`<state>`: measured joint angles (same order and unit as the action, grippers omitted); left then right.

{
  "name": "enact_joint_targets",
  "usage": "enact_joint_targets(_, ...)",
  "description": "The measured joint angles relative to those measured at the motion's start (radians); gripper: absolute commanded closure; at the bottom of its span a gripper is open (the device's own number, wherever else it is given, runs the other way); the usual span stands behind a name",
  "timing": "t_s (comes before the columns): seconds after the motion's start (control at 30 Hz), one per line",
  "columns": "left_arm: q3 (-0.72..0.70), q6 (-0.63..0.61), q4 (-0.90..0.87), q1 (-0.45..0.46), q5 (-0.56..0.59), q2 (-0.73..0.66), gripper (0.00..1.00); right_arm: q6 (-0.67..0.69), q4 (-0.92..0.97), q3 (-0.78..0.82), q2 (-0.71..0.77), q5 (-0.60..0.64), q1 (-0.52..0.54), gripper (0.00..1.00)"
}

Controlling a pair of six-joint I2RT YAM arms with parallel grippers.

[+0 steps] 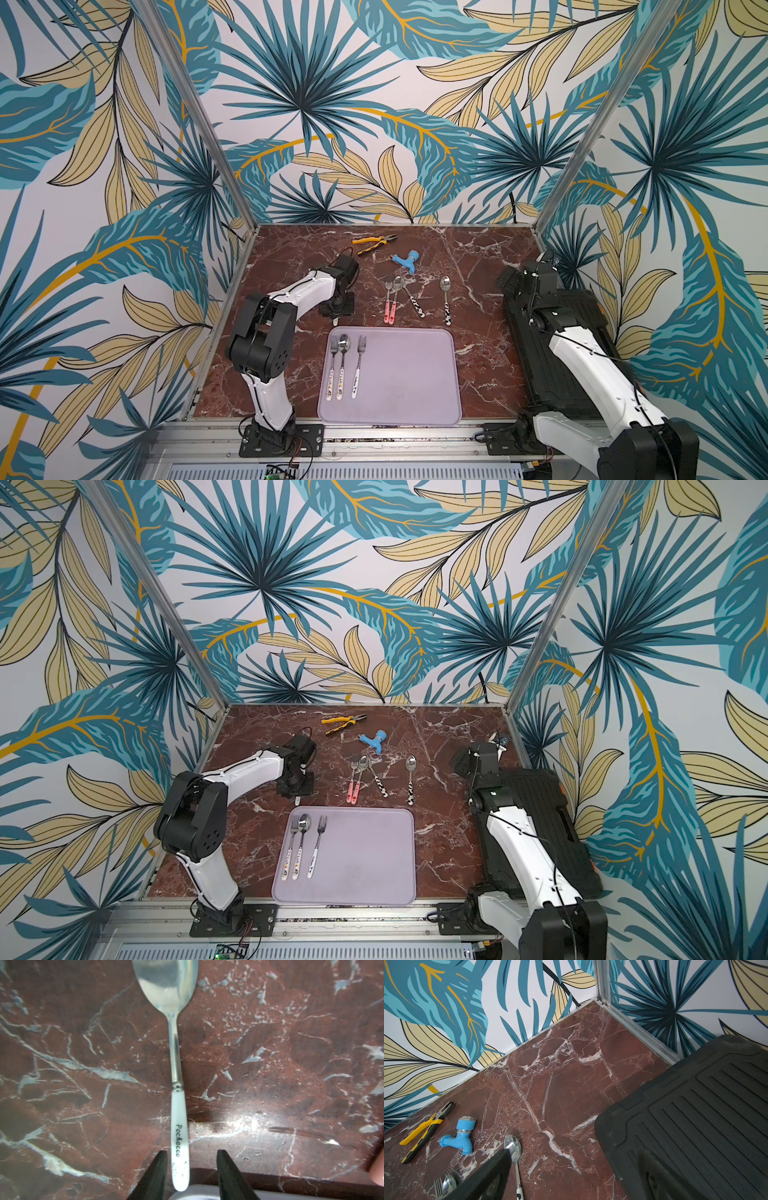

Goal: Set the spoon and fork side by side
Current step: Pick up the spoon from the center of the board.

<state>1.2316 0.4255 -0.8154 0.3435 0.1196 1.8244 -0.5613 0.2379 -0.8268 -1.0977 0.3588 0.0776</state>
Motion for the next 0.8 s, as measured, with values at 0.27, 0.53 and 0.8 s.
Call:
enact_joint_targets(0.27, 0.000, -0.014, -0.008, -0.014, 0.015, 0.017, 0.62, 0.000, 0.000, 0.000, 0.000, 0.000, 0.000, 0.01)
enact_joint_targets(0.53, 0.000, -0.021, -0.008, -0.014, 0.011, 0.052, 0.76, 0.000, 0.000, 0.000, 0.000, 0.000, 0.000, 0.00)
enact_joint_targets(0.8, 0.006, -0.030, -0.019, -0.014, 0.010, 0.053, 0.89, 0.000, 0.000, 0.000, 0.000, 0.000, 0.000, 0.01)
